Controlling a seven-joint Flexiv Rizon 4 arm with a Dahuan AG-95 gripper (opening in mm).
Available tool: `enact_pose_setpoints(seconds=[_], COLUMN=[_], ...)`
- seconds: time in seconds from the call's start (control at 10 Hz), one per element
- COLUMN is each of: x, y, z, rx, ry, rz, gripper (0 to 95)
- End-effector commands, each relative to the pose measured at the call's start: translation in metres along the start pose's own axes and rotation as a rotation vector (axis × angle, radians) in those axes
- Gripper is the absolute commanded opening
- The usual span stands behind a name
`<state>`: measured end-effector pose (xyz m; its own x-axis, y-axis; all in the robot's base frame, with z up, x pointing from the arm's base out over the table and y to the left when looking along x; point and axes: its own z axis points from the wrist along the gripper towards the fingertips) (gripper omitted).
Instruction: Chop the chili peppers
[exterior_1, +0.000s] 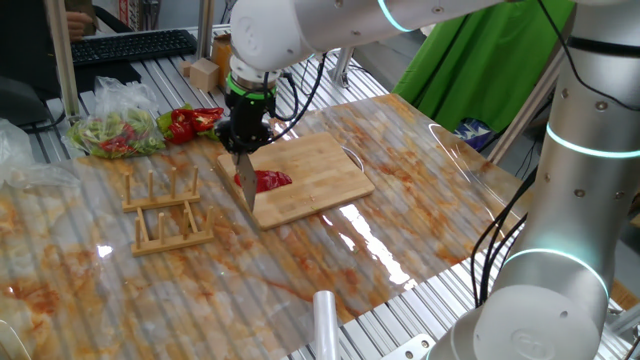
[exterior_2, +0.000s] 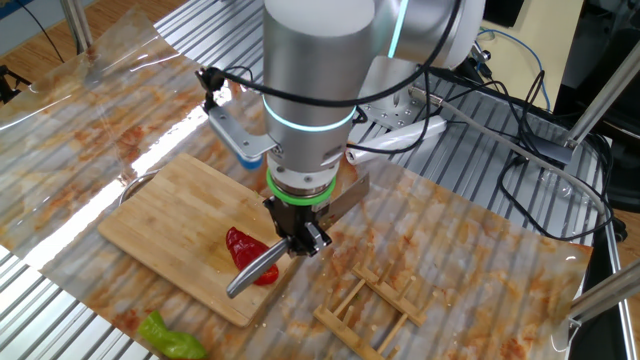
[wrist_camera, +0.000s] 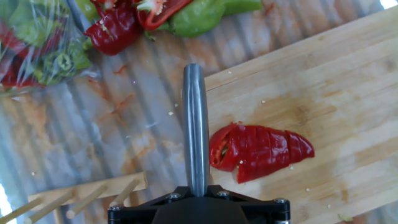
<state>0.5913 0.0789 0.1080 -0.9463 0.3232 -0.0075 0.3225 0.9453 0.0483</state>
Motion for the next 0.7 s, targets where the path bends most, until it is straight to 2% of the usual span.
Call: enact_pose_setpoints(seconds=[0.1,0.2,0.5,0.7], x=[0.0007,0.0007,0.0007,0.0007], y=[-0.0005,-0.0005,-0.0005,-0.0005], z=[-0.0010,-0.0010,-0.0010,-0.0010], rx=[0.003,0.000,0.009,0.021], ry=[-0.013,-0.028,-0.023,-0.035], rz=[-0.035,-0.099,-0.133,-0.180], gripper=[0.0,0.0,0.0,0.0])
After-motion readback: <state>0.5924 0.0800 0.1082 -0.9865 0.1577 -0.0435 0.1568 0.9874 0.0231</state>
